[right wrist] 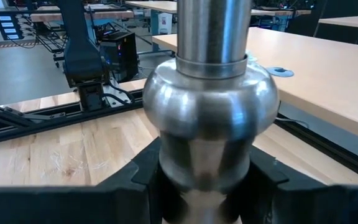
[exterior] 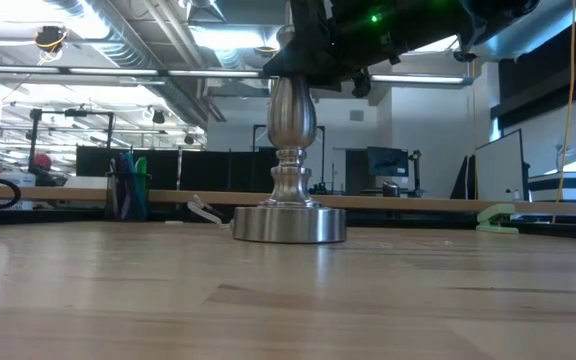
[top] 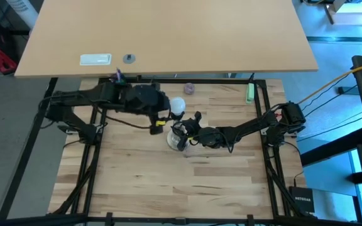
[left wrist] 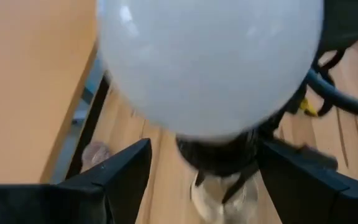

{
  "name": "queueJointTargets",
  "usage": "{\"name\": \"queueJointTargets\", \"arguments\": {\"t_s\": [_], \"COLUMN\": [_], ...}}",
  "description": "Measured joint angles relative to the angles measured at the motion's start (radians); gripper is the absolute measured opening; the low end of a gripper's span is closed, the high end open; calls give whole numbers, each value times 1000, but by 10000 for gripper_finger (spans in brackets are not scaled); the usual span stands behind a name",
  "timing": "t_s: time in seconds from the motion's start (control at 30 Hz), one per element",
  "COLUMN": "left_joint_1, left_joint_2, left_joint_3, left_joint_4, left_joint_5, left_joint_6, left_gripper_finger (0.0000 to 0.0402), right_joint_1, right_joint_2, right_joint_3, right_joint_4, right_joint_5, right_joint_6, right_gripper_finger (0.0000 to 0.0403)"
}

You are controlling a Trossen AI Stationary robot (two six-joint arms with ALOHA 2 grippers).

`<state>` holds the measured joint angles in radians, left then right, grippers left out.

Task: Screw lightbulb
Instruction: Remove the lightbulb from the silver lamp

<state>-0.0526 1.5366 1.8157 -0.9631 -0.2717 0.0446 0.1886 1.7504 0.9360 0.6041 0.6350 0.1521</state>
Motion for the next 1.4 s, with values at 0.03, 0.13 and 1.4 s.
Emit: {"name": "queueJointTargets", "arguments": {"t_s": [0.03, 0.13, 1.4], "left_joint_1": [-5, -17, -91], "left_joint_2": [-8, -45, -103], "left_joint_3": [-32, -116, -430], "left_joint_4": [50, 188, 752], "left_joint_5": [0, 0, -325], "left_joint_6": [0, 0, -222], "left_gripper_finger": [280, 280, 171], "right_joint_1": [0, 0, 1], "right_joint_2": [0, 0, 2], "right_joint_3": [0, 0, 0], "right_joint_4": [0, 0, 0], "right_joint_5": [0, 0, 85], "right_joint_6": [0, -1, 31], "right_gripper_finger": [138, 138, 138]}}
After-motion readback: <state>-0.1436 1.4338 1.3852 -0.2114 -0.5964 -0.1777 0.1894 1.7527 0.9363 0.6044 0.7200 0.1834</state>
